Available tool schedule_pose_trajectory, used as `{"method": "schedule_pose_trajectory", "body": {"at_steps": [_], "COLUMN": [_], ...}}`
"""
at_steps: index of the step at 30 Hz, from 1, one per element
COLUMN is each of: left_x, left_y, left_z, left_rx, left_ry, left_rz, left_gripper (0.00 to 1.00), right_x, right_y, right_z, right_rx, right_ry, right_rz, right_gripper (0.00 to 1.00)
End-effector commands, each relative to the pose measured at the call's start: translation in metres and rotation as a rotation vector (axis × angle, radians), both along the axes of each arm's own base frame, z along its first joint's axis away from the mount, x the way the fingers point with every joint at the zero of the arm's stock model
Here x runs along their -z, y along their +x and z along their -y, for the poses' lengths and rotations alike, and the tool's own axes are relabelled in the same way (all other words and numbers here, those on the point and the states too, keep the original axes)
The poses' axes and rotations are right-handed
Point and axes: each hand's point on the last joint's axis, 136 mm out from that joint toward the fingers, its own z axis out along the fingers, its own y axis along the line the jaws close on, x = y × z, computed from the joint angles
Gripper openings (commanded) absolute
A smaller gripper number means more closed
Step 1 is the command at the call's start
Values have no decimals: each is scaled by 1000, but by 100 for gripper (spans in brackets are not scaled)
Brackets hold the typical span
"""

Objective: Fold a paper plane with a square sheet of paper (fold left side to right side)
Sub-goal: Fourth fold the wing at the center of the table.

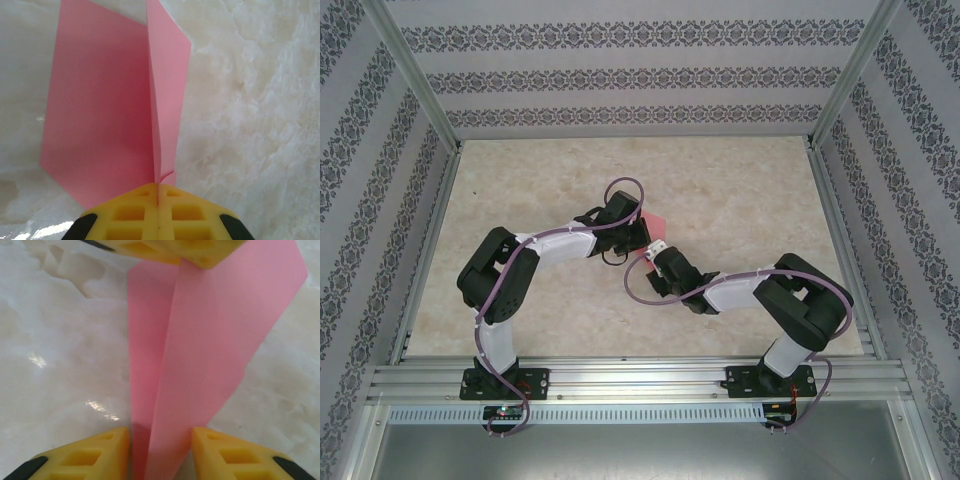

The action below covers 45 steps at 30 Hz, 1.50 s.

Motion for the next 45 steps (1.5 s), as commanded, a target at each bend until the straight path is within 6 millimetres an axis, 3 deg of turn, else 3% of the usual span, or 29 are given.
{"method": "schedule_pose_trajectory", "body": {"at_steps": [1, 7, 12, 20, 24, 33, 40, 45], "left_x": [-14, -17, -23, -21, -21, -24, -23, -31], "left_y": [-3, -4, -5, -5, -4, -3, -4, -4], "left_z": [12, 13, 12, 13, 14, 14, 14, 13], "left_rx": [20, 37, 42, 47, 44, 44, 45, 47], "left_ry": [-42, -44, -37, -34, -40, -42, -44, -47], "left_rz": [15, 14, 25, 18, 19, 19, 17, 32], "left_gripper": [7, 11, 12, 12, 10, 10, 10, 17], "right_x": [-11, -7, -7, -32, -40, -33, -24, -21], "right_y": [13, 11, 9, 5, 6, 17, 17, 14], "right_z": [-5, -7, -7, -7, -4, -5, -6, -5], "right_rx": [21, 5, 4, -10, -6, 15, 1, -2], "right_ry": [33, 31, 32, 93, 108, 93, 75, 73], "right_rz": [43, 27, 19, 43, 61, 80, 67, 58], "right_gripper": [35, 26, 25, 43, 44, 43, 32, 22]}}
